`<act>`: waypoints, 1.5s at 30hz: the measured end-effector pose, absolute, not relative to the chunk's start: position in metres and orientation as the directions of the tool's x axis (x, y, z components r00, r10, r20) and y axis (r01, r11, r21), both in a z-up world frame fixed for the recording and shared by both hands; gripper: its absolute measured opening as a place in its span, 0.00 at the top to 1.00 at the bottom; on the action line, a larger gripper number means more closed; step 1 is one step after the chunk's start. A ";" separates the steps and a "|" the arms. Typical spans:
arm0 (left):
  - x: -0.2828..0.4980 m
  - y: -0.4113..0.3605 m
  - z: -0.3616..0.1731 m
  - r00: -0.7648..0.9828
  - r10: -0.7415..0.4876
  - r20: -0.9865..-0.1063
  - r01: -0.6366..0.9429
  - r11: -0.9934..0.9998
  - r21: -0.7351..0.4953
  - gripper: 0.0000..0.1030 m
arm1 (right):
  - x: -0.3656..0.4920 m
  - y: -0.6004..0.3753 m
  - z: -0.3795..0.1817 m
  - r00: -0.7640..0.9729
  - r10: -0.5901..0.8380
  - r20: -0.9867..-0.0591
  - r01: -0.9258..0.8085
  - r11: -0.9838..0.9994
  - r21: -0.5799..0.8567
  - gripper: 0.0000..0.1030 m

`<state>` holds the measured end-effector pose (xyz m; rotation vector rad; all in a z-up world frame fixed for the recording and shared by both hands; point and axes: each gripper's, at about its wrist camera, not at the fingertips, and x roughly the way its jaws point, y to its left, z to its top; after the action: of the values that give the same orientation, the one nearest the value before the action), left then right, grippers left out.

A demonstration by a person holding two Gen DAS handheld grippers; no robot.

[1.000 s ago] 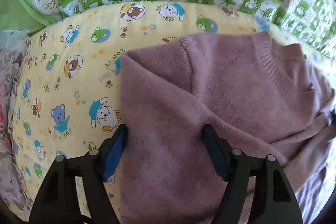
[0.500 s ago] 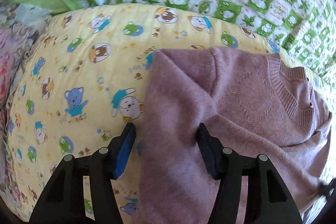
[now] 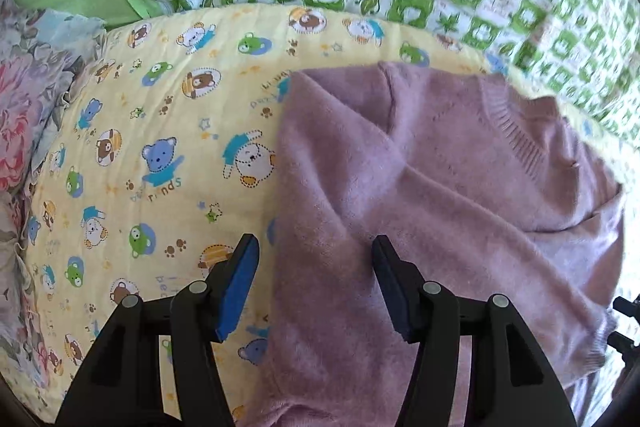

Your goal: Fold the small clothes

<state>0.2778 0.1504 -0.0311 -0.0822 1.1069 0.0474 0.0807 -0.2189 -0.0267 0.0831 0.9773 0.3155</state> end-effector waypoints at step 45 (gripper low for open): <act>0.204 0.214 -0.072 0.412 0.069 -0.909 -0.202 0.979 -0.017 0.37 | 0.081 -0.229 -0.029 0.581 0.248 -0.775 0.180 0.890 0.419 0.48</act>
<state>0.2040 0.2143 -0.0720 -0.1311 1.1345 0.1710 0.0814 -0.2294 -0.0290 0.4908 0.9605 0.0417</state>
